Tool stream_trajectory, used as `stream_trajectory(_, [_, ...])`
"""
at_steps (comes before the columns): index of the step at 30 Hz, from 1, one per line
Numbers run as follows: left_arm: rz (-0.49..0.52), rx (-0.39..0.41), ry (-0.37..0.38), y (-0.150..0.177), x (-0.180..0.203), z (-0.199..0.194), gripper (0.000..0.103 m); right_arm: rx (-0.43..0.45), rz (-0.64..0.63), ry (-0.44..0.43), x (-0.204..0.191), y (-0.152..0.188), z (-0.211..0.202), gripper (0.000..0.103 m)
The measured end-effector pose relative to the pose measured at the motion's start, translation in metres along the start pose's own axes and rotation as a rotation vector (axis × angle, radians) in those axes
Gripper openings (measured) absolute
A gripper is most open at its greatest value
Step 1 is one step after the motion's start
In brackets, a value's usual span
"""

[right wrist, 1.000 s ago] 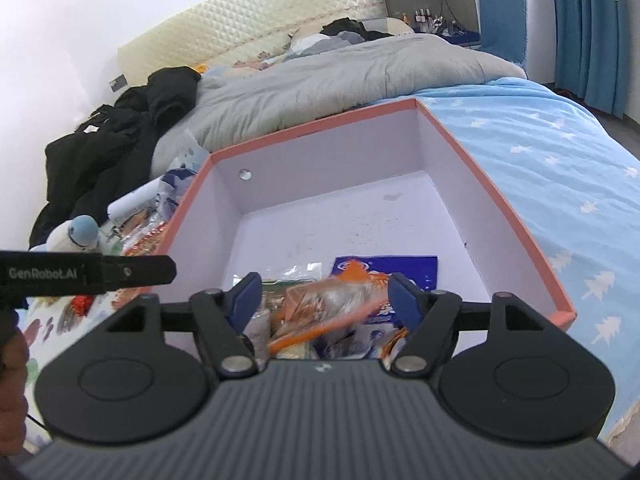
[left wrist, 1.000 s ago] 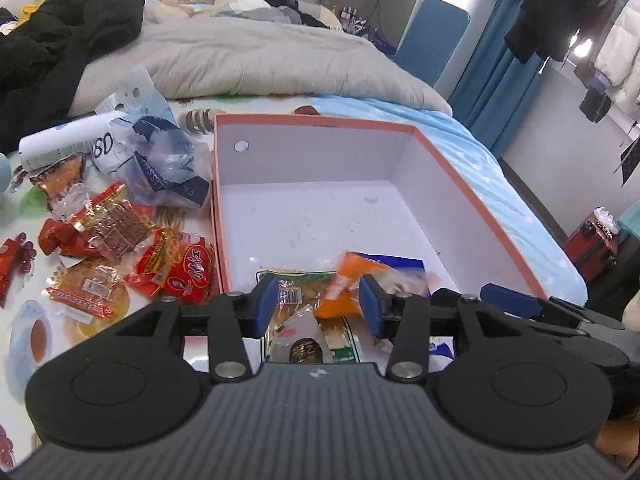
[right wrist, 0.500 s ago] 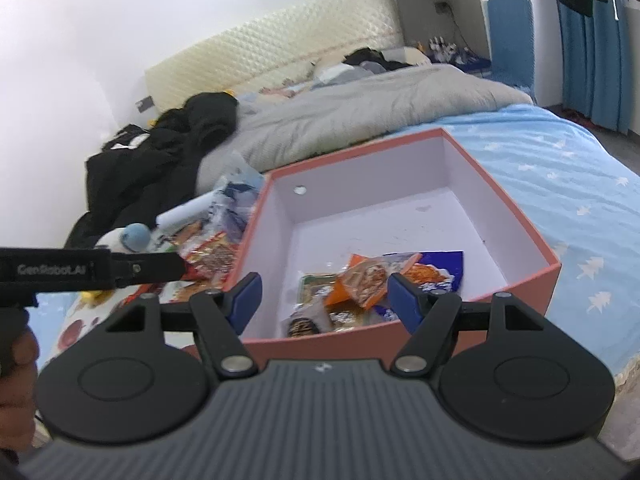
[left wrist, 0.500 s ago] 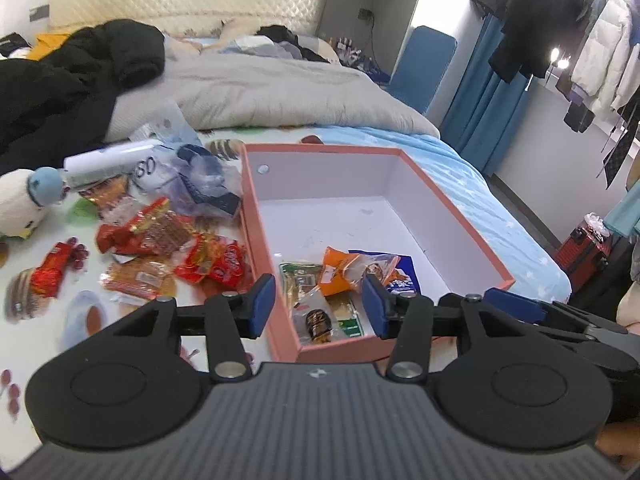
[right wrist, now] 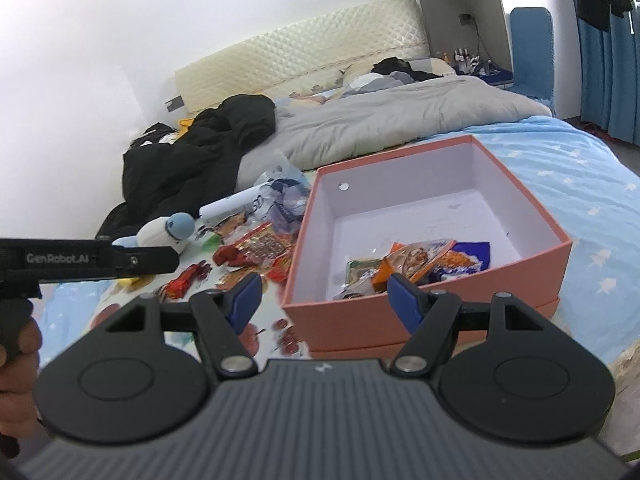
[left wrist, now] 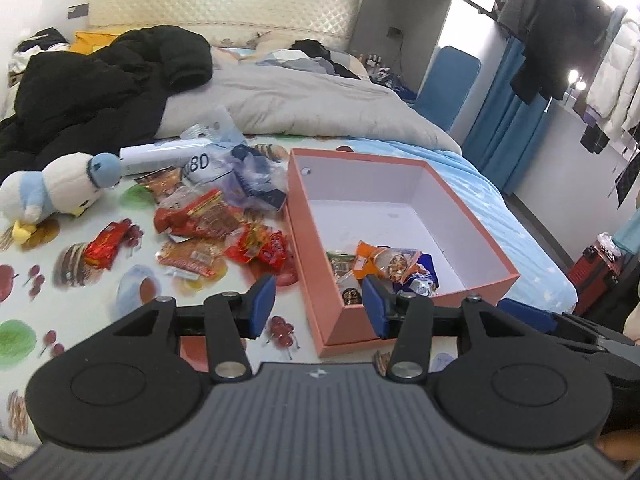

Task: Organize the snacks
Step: 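Withdraw both open tools from the box toward the snack pile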

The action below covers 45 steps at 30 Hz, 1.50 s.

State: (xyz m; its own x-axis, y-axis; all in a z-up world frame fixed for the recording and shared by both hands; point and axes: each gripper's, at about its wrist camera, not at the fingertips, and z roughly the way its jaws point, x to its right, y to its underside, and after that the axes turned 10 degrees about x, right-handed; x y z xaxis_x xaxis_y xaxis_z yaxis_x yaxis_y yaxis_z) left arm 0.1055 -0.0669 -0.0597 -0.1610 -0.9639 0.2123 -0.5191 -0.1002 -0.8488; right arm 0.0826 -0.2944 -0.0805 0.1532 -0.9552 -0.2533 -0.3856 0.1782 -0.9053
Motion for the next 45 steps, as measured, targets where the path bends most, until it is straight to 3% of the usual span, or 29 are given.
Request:
stream_trajectory(15, [-0.063,0.007,-0.040,0.044,-0.041,-0.033,0.054,-0.038,-0.020,-0.074,-0.036,0.040,-0.016,0.071])
stream_trajectory(28, [-0.114,-0.021,-0.081,0.068,-0.077,-0.035,0.054,-0.086,-0.031,-0.101,-0.057,0.064,-0.006,0.071])
stream_trajectory(38, [-0.134,-0.024,-0.165,0.070,-0.126,0.010,0.066,-0.116,-0.129,-0.126,-0.081,0.070,0.021,0.071])
stream_trajectory(45, [-0.143,-0.064,-0.252,0.069,-0.183,0.062,0.072,-0.121,-0.250,-0.125,-0.114,0.082,0.069,0.062])
